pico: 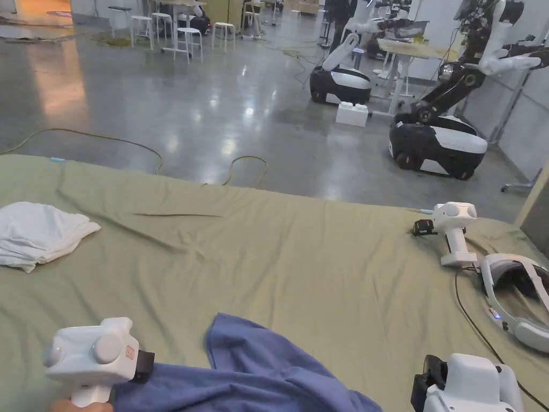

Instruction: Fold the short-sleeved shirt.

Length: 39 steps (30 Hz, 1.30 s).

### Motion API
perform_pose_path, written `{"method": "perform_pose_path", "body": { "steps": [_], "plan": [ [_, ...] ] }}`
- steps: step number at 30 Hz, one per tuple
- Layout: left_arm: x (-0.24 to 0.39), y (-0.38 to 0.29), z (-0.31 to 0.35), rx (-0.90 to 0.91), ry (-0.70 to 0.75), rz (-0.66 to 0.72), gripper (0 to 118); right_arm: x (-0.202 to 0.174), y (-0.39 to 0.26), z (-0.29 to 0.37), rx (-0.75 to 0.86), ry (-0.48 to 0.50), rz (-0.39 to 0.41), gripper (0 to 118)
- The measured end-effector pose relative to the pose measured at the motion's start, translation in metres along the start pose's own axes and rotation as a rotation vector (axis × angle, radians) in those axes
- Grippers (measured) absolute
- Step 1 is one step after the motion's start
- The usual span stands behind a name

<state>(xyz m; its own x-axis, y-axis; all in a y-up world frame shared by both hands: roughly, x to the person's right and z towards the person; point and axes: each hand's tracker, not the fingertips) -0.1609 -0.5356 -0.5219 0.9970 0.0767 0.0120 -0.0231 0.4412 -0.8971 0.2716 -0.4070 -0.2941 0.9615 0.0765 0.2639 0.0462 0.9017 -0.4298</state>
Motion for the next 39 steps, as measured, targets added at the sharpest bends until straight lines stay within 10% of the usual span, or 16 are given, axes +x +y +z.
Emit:
{"method": "perform_pose_path", "body": {
  "steps": [1, 4, 6, 11, 18, 23, 39],
  "plan": [
    [0.006, -0.003, 0.001, 0.011, -0.003, -0.053, 63, 0.002, 0.0, -0.007, -0.042, 0.006, 0.002, 0],
    [0.018, -0.014, 0.011, 0.025, -0.076, -0.11, 12, 0.008, -0.003, -0.033, -0.196, 0.051, -0.024, 27],
    [0.02, -0.018, 0.014, 0.027, -0.049, -0.105, 9, 0.012, -0.008, -0.053, -0.287, 0.106, -0.031, 49],
    [0.016, -0.032, 0.045, 0.097, -0.094, -0.096, 8, 0.002, -0.033, -0.104, -0.489, 0.162, 0.103, 63],
    [0.003, -0.047, 0.081, 0.167, -0.111, -0.111, 8, -0.016, -0.072, -0.152, -0.663, 0.195, 0.147, 58],
    [-0.002, -0.054, 0.092, 0.18, -0.113, -0.129, 8, -0.006, -0.075, -0.148, -0.632, 0.257, -0.037, 10],
    [-0.027, -0.017, 0.201, 0.461, -0.109, -0.096, 8, 0.055, 0.052, -0.041, -0.151, 0.152, 0.026, 7]
  ]
}}
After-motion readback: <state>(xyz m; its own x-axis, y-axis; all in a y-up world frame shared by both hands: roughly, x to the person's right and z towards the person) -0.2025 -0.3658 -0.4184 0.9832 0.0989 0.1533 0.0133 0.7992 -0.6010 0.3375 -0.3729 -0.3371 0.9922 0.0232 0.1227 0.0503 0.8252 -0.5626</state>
